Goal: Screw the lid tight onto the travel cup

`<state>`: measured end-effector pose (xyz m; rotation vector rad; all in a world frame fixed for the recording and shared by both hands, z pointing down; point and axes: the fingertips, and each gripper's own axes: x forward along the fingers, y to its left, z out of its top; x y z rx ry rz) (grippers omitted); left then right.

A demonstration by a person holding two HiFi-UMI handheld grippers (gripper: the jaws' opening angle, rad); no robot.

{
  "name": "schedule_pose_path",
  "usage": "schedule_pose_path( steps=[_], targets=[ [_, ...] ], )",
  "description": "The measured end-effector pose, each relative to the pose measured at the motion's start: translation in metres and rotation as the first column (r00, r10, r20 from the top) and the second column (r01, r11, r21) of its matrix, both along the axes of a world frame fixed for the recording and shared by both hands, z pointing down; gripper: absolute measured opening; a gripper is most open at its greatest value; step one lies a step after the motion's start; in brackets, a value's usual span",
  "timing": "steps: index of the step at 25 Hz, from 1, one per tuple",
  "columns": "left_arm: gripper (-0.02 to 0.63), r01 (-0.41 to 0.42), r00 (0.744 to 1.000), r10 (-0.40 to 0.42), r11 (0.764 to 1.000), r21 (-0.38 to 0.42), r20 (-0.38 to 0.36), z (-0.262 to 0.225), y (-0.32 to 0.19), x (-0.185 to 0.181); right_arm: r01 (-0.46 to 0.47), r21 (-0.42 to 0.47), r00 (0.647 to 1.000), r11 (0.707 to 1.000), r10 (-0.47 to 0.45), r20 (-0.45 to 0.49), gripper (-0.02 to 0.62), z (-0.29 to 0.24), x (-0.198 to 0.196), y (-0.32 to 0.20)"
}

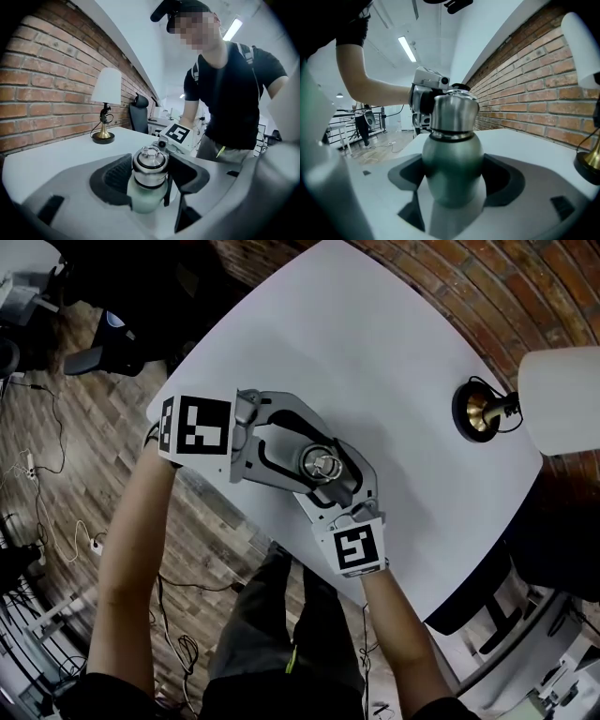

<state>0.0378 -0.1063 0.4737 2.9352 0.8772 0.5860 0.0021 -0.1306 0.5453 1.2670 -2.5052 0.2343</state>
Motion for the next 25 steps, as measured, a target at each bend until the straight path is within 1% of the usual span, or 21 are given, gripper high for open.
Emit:
schedule_pose_path(
  steps=[1, 2, 3, 4, 5, 6, 7, 8, 10, 11, 12, 13, 14, 15, 16, 17, 18, 20, 21, 22, 25],
  targets=[
    [0.281, 0.04, 0.999, -0.04, 0.999, 0.002, -0.011, -0.001, -0.003, 0.0, 0.0, 0.001, 1.0, 1.0, 0.0, -0.002, 0.357, 0.0, 0.0, 0.0],
    [0.331, 0.102, 0.994, -0.102, 0.995, 0.004, -0.031, -0.004, -0.008, 0.0, 0.0, 0.002, 1.0, 1.0, 0.0, -0.003, 0.357, 0.0, 0.0, 0.0],
    [0.342, 0.181, 0.982, -0.18, 0.984, 0.01, -0.056, -0.009, -0.013, -0.003, -0.001, 0.003, 1.0, 1.0, 0.001, -0.004, 0.357, 0.0, 0.0, 0.0],
    [0.344, 0.266, 0.961, -0.263, 0.964, 0.022, -0.081, -0.013, -0.017, -0.007, -0.002, 0.005, 1.0, 1.0, 0.002, -0.003, 0.357, 0.0, -0.001, 0.0],
    [0.347, 0.353, 0.932, -0.347, 0.935, 0.043, -0.101, -0.016, -0.018, -0.011, -0.004, 0.006, 1.0, 1.0, 0.004, -0.001, 0.357, -0.001, -0.001, -0.001],
    [0.347, 0.441, 0.895, -0.432, 0.895, 0.066, -0.114, -0.017, -0.017, -0.015, -0.007, 0.006, 1.0, 1.0, 0.007, 0.001, 0.357, -0.001, -0.001, -0.001],
    [0.347, 0.531, 0.845, -0.519, 0.843, 0.089, -0.126, -0.018, -0.015, -0.016, -0.011, 0.006, 1.0, 1.0, 0.011, 0.003, 0.357, -0.001, -0.001, -0.001],
    [0.345, 0.622, 0.781, -0.608, 0.776, 0.105, -0.14, -0.019, -0.013, -0.016, -0.016, 0.006, 1.0, 1.0, 0.016, 0.003, 0.357, -0.001, 0.0, -0.001],
    [0.345, 0.781, 0.624, -0.762, 0.614, 0.111, -0.173, -0.02, -0.014, -0.011, -0.023, 0.004, 1.0, 1.0, 0.023, -0.001, 0.357, -0.001, 0.0, -0.001],
    [0.345, 0.834, 0.551, -0.814, 0.542, 0.103, -0.183, -0.019, -0.015, -0.008, -0.026, 0.002, 1.0, 1.0, 0.027, -0.003, 0.357, -0.001, 0.0, -0.001],
    [0.345, 0.87, 0.493, -0.849, 0.485, 0.094, -0.187, -0.016, -0.018, -0.005, -0.029, 0.001, 1.0, 1.0, 0.029, -0.003, 0.357, -0.001, 0.0, 0.0],
    [0.345, 0.893, 0.449, -0.874, 0.441, 0.087, -0.185, -0.011, -0.021, -0.002, -0.031, -0.001, 1.0, 1.0, 0.031, -0.002, 0.357, 0.0, 0.0, 0.0],
    [0.345, 0.909, 0.417, -0.892, 0.407, 0.087, -0.177, -0.005, -0.024, 0.0, -0.033, -0.003, 0.999, 0.999, 0.033, 0.001, 0.357, 0.0, -0.001, 0.0],
    [0.345, 0.919, 0.393, -0.904, 0.382, 0.095, -0.17, 0.001, -0.026, 0.001, -0.035, -0.004, 0.999, 0.999, 0.035, 0.005, 0.357, 0.0, -0.001, 0.0],
    [0.345, 0.924, 0.38, -0.91, 0.366, 0.108, -0.167, 0.005, -0.028, 0.001, -0.036, -0.004, 0.999, 0.999, 0.036, 0.006, 0.357, 0.0, -0.002, 0.0],
    [0.317, 0.925, 0.377, -0.91, 0.361, 0.117, -0.171, 0.007, -0.029, 0.002, -0.036, -0.004, 0.999, 0.999, 0.036, 0.006, 0.357, 0.0, -0.002, 0.0],
    [0.285, 0.923, 0.383, -0.906, 0.367, 0.117, -0.182, 0.007, -0.029, 0.002, -0.035, -0.004, 0.999, 0.999, 0.035, 0.005, 0.357, 0.0, -0.002, 0.0],
    [0.27, 0.91, 0.414, -0.886, 0.401, 0.103, -0.211, 0.003, -0.029, 0.004, -0.032, -0.002, 0.999, 0.999, 0.032, 0.003, 0.357, 0.0, -0.002, 0.0],
    [0.268, 0.897, 0.441, -0.869, 0.43, 0.099, -0.224, 0.002, -0.028, 0.005, -0.03, -0.002, 1.0, 1.0, 0.03, 0.002, 0.357, 0.0, -0.002, 0.0],
    [0.27, 0.879, 0.477, -0.847, 0.468, 0.097, -0.234, 0.001, -0.026, 0.006, -0.028, -0.003, 1.0, 1.0, 0.028, 0.003, 0.357, 0.0, -0.002, 0.0],
    [0.27, 0.784, 0.614, -0.745, 0.613, 0.092, -0.261, -0.001, -0.021, 0.011, -0.025, -0.004, 1.0, 1.0, 0.025, 0.004, 0.357, 0.0, -0.001, 0.0]
  ],
)
